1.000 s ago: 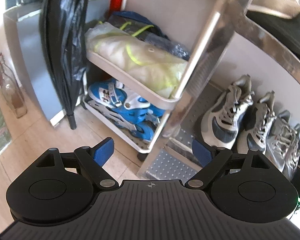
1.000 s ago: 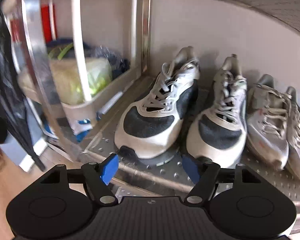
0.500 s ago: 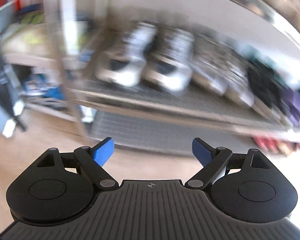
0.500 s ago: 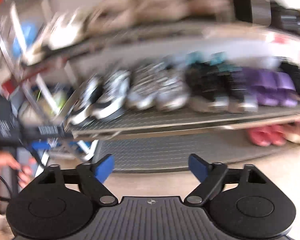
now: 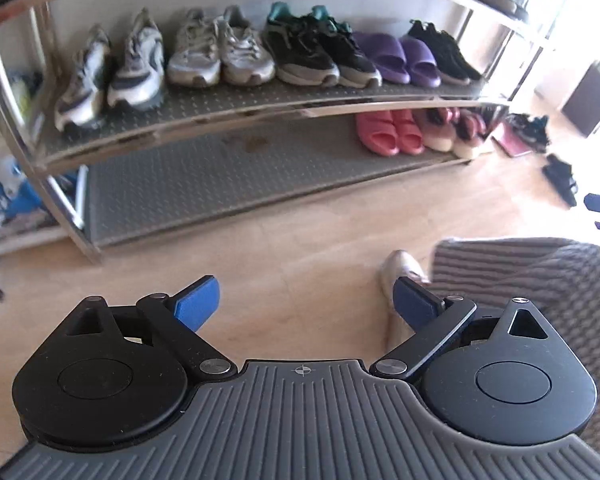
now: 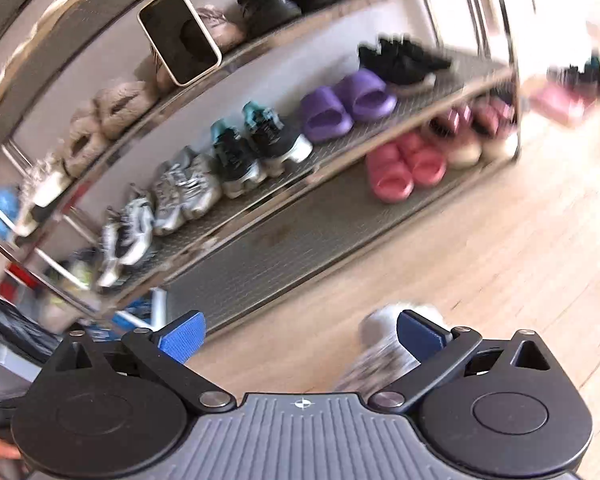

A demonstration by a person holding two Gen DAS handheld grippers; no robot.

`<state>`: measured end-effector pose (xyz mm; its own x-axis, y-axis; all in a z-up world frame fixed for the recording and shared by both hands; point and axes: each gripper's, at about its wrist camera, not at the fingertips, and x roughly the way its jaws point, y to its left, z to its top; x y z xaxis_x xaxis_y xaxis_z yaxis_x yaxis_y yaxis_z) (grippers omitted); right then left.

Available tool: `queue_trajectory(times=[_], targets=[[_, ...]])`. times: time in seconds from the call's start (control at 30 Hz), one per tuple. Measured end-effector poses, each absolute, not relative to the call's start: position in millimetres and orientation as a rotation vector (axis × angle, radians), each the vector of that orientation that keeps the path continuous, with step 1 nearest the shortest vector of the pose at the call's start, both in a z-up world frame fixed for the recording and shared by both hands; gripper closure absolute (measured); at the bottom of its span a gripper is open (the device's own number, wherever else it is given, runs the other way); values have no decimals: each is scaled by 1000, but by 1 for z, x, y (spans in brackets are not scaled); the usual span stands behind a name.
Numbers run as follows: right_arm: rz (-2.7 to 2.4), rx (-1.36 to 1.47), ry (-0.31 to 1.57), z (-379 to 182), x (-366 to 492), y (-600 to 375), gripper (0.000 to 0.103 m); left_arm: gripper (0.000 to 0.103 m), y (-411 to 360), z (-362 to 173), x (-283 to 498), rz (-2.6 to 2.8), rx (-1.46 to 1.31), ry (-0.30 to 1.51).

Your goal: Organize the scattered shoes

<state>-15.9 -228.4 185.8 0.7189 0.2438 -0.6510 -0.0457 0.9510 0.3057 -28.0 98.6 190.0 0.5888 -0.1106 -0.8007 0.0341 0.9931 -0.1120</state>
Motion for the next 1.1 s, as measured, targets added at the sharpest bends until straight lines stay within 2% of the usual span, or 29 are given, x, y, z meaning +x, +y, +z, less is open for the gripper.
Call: queue_trajectory(times=[0.07,0.27,0.33,0.43,1.1], targets=[[141,158,698,184,-15,-221,1,5,92,189,-29,-44,-63,904],[229,167,688,185,2,-234,1,0,73,186,-15,-1,-28,890],[142,14,640,181,7,-240,1,0,67,185,-11,13,-17,885],[114,-63,690,172,15,-237,1,0,67,185,-12,6,-59,875],[65,-44,674,172,14,-237,1,0,67,183,-15,130,-62,838]])
